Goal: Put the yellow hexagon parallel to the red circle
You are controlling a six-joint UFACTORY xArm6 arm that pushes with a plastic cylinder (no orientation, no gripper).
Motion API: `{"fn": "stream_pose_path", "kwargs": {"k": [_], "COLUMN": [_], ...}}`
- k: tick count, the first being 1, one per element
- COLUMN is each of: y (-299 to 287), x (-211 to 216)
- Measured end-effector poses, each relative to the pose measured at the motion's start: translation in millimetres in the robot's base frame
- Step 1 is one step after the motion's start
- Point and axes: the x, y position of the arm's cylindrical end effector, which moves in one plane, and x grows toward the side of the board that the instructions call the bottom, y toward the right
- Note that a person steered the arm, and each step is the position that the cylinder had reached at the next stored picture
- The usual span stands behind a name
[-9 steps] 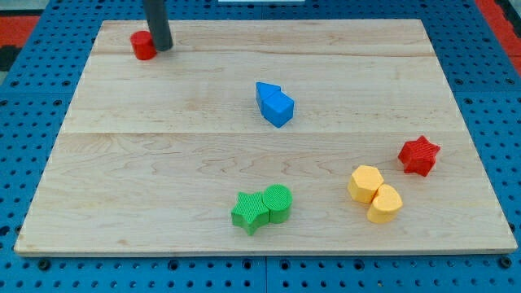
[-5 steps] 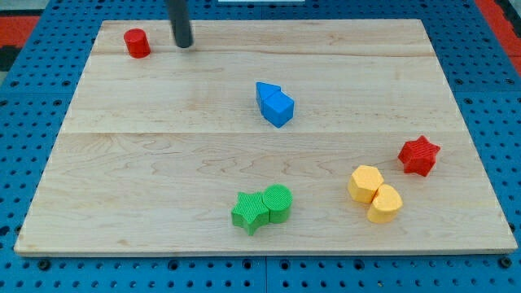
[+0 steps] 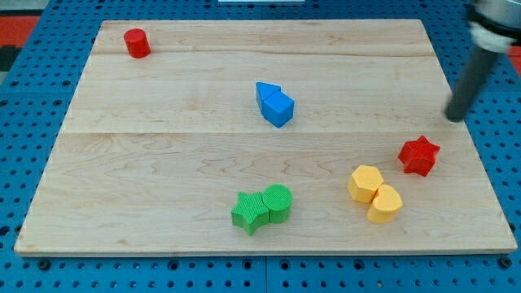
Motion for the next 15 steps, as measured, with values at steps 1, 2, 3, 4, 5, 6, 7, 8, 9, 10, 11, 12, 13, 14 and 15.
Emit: {"fn": "stream_pose_path", "kwargs": {"k": [1,2,3,4,5,6,7,8,9,10,11,12,13,14,15], "y": [1.5,-25.0,-100.2,-177.6,-225.7,-212.6,-210.3,-183.5,-183.3,-183.3,-181.8,-172.3,-169.2,-160.6,-147.0], "x": [83.2,135.4,133.0,120.7,98.6,72.2,51.0,47.6,28.3,1.8,-12.7,-12.7,-12.7,-1.2,-1.7]}}
